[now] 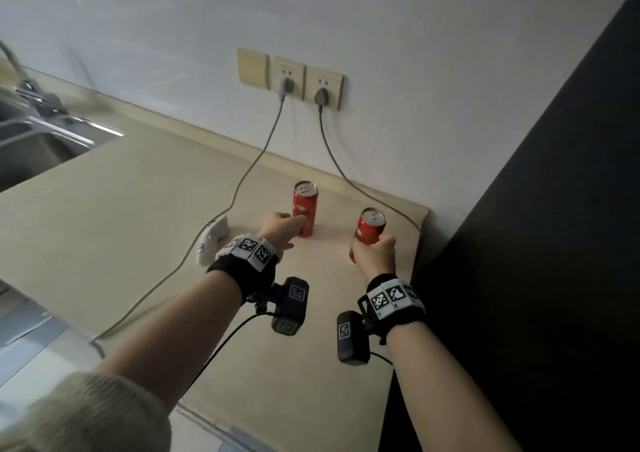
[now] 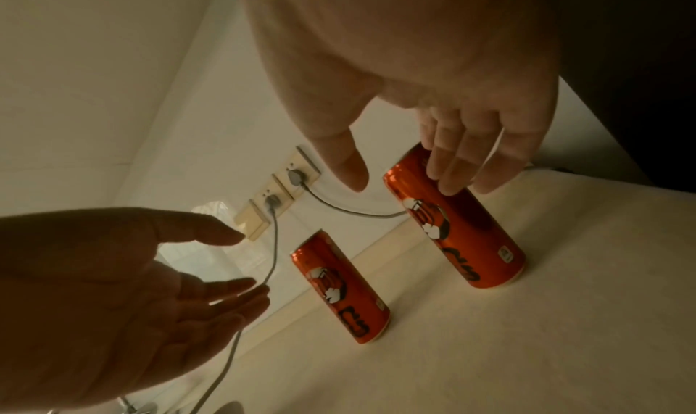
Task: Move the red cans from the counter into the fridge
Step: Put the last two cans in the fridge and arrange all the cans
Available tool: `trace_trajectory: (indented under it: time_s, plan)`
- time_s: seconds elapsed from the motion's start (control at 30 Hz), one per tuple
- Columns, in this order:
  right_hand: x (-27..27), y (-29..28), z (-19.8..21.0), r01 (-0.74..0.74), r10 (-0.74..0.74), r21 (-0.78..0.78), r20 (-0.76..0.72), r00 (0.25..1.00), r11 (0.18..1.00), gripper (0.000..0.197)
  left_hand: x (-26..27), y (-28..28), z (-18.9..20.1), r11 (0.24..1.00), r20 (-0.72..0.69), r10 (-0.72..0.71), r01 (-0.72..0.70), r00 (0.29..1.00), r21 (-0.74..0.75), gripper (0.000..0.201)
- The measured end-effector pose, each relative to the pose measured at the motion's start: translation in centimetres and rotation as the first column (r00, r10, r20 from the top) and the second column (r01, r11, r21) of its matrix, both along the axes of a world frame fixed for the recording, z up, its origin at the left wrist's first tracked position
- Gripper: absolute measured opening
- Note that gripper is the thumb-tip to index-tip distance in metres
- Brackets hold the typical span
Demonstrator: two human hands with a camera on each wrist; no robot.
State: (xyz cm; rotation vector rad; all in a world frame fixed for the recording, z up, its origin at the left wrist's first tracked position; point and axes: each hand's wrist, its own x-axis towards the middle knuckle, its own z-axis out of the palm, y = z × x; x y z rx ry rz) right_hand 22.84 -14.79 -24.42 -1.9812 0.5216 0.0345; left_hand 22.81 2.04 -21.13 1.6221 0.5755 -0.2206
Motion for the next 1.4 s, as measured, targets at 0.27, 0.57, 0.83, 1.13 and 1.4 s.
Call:
trace_trajectory:
  time_s: [0.27, 0.57, 0.83, 1.13, 1.4]
  plan:
    - [3.7, -0.2, -2.1, 0.079, -0.074, 0.062, -0.083, 0.994, 0.995, 0.078, 5.6, 0.4, -2.7, 0.996, -0.086, 0.075, -0.070, 0.993, 0.055, 0.091]
    - [6.8, -0.4, -2.6, 0.168, -0.163, 0.051, -0.088, 0.983, 0.984, 0.076, 10.2, 0.3, -3.9, 0.996, -0.094, -0.024, 0.031, 0.995, 0.079, 0.079]
    - [6.8, 0.1, -3.1, 0.190, -0.191, -0.018, -0.092, 0.977, 0.982, 0.058, 12.3, 0.7, -6.2, 0.989, -0.069, -0.050, 0.059, 0.996, 0.138, 0.058]
    - [3.2, 1.6, -3.2, 0.240, -0.240, -0.026, -0.015, 0.971, 0.971, 0.054, 10.4, 0.6, -6.6, 0.995, 0.061, -0.011, 0.005, 0.998, 0.102, 0.062]
    - [0.3, 2.9, -0.2, 0.195, -0.199, 0.049, 0.097, 0.975, 0.980, 0.053, 5.3, -0.2, -2.8, 0.997, 0.261, 0.062, -0.049, 0.963, -0.055, 0.046]
